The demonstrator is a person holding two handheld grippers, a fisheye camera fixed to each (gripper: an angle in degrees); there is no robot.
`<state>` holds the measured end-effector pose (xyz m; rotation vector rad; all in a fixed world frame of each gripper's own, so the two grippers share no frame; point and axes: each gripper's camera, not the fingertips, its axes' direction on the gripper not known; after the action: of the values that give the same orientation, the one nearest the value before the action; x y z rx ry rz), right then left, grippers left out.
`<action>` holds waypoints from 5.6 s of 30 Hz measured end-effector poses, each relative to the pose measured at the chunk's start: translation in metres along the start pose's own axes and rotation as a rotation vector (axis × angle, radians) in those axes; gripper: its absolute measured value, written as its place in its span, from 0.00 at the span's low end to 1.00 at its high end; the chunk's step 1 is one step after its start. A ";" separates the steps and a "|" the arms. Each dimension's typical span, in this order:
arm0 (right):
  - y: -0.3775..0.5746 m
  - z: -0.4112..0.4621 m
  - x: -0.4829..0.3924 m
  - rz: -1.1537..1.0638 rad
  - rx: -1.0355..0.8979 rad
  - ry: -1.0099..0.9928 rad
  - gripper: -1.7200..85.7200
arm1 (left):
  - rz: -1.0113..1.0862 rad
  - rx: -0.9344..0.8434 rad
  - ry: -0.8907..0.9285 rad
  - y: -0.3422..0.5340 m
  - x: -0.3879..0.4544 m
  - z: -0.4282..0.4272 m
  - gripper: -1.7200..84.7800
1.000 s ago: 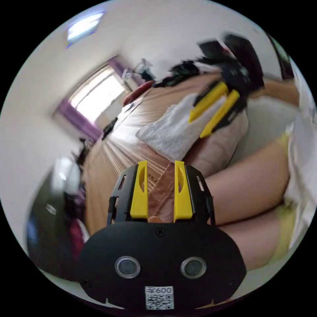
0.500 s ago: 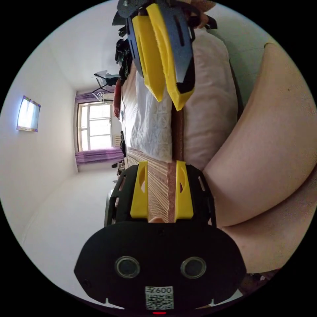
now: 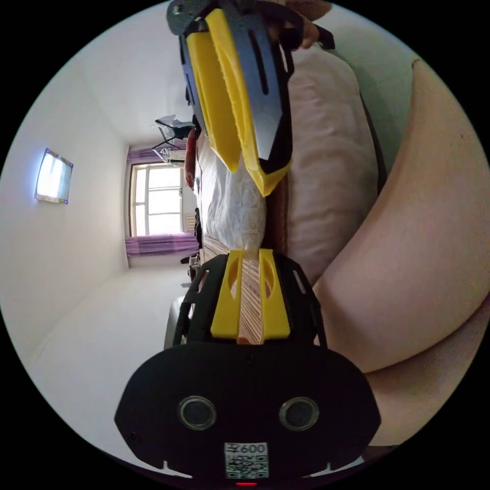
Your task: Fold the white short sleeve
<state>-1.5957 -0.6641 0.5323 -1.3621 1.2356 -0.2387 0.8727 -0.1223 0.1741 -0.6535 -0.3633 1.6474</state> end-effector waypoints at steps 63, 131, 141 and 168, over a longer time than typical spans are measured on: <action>0.038 0.099 -0.048 -0.469 -0.262 0.506 0.01 | 0.063 -0.026 -0.313 0.127 0.022 0.111 0.06; -0.392 0.062 -0.145 -0.656 -0.279 0.356 0.01 | -0.197 -0.050 -0.061 0.060 0.132 0.153 0.03; -0.485 0.045 -0.118 -0.604 -0.253 0.222 0.01 | -0.098 -0.022 -0.080 0.042 0.207 0.163 0.03; -0.629 -0.143 -0.020 -0.592 -0.491 0.094 0.01 | 0.000 0.312 0.364 -0.173 0.418 0.124 0.03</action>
<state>-1.3966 -0.9153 1.0919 -2.1565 0.9699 -0.4325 0.9047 0.3328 0.2832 -0.6966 0.1552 1.5050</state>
